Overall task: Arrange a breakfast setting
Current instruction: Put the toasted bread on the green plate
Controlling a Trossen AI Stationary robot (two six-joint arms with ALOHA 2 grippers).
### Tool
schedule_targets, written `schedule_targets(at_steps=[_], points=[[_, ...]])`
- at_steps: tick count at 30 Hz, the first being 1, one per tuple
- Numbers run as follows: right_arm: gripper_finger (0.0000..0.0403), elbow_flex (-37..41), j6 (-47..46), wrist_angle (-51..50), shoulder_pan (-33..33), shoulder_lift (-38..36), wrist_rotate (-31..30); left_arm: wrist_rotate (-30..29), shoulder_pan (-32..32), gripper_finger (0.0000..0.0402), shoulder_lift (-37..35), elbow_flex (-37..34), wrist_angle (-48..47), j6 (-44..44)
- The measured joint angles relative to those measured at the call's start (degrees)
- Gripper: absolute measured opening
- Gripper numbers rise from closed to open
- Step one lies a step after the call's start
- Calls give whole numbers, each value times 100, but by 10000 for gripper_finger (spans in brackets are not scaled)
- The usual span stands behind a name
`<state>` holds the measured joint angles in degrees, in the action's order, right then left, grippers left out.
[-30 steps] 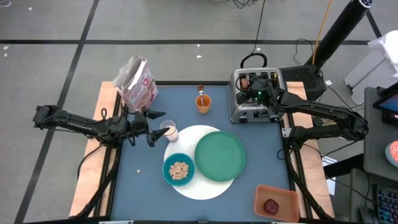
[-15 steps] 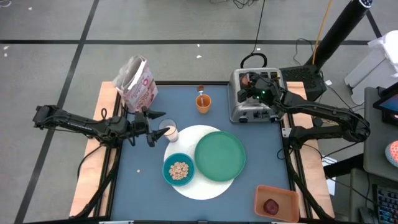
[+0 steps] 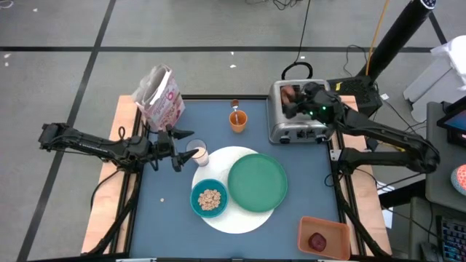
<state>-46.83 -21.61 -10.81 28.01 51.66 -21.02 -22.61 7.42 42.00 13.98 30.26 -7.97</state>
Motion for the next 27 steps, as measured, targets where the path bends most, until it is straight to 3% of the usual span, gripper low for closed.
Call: schedule_targets(at_steps=[7,17,27], points=[[88,-4,-22,381,-7,-227,801,0,0,386,-1,0,0,0],[88,-4,-22,576,-137,-238,990,0,1,386,-2,0,0,-11],[88,-5,-13,632,-961,-238,1231,0,0,386,-2,0,0,-13]])
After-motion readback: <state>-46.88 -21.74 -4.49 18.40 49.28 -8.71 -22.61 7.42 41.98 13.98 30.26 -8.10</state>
